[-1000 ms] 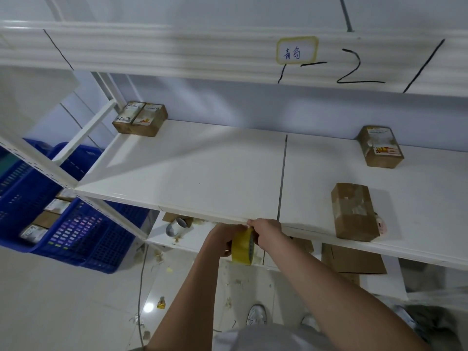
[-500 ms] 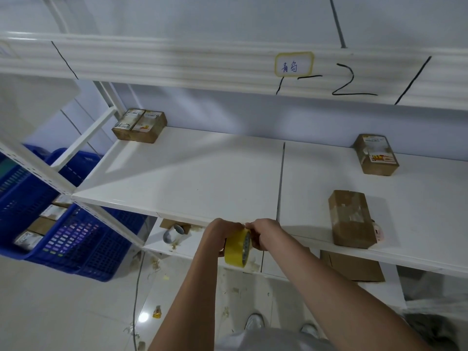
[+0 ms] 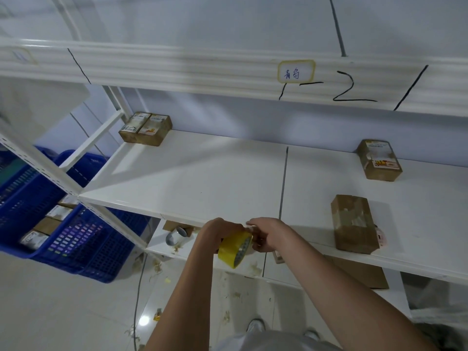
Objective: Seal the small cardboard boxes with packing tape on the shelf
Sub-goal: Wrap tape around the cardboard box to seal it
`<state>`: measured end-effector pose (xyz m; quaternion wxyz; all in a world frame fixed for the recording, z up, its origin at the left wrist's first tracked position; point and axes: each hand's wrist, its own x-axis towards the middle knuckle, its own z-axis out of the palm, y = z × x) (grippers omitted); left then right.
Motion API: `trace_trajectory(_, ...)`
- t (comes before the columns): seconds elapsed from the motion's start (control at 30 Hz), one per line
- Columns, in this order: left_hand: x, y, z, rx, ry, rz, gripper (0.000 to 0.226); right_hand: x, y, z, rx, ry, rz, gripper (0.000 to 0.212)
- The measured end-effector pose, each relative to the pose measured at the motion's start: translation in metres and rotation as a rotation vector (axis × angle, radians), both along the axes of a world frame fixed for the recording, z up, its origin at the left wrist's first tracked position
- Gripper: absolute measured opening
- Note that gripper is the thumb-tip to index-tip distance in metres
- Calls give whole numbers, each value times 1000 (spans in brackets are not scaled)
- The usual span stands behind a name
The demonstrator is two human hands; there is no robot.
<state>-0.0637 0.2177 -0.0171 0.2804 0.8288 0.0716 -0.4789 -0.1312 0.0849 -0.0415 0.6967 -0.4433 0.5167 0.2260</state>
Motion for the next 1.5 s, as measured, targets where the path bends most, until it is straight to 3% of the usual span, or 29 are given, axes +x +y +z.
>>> trace_trajectory(0.1, 4, -4, -4, -11, -49, -61, 77, -9, -14, 5, -2, -73, -24, 17)
trace_trajectory(0.2, 1, -14, 5, 1, -104, -141, 67, -22, -31, 9, -73, -104, -5, 27)
trace_trajectory(0.37, -3, -44, 13, -1, -163, -318, 65, -40, -58, 15, -5, -158, -117, 6)
trace_trajectory(0.47, -7, -65, 16, 1, -215, -423, 55, -51, -72, 25, -16, -179, -179, 4)
trace_trajectory(0.53, -10, -79, 18, 20, -244, -508, 52, -60, -83, 29, -36, -192, -186, 14)
trace_trajectory(0.67, -12, -102, 18, 39, -262, -627, 60, -78, -107, 33, -7, -177, -143, 12)
trace_trajectory(1.07, -24, -174, 22, -147, -303, -664, 65, -120, -174, 45, -82, -247, -259, 9)
trace_trajectory(1.17, -22, -185, 25, -305, -260, -652, 53, -127, -192, 51, -84, -296, -266, 10)
trace_trajectory(1.37, -20, -194, 16, -482, -255, -634, 22, -139, -220, 58, -117, -358, -239, 41)
trace_trajectory(1.5, -24, -199, 13, -551, -216, -598, 18, -140, -233, 55, -190, -334, -259, 28)
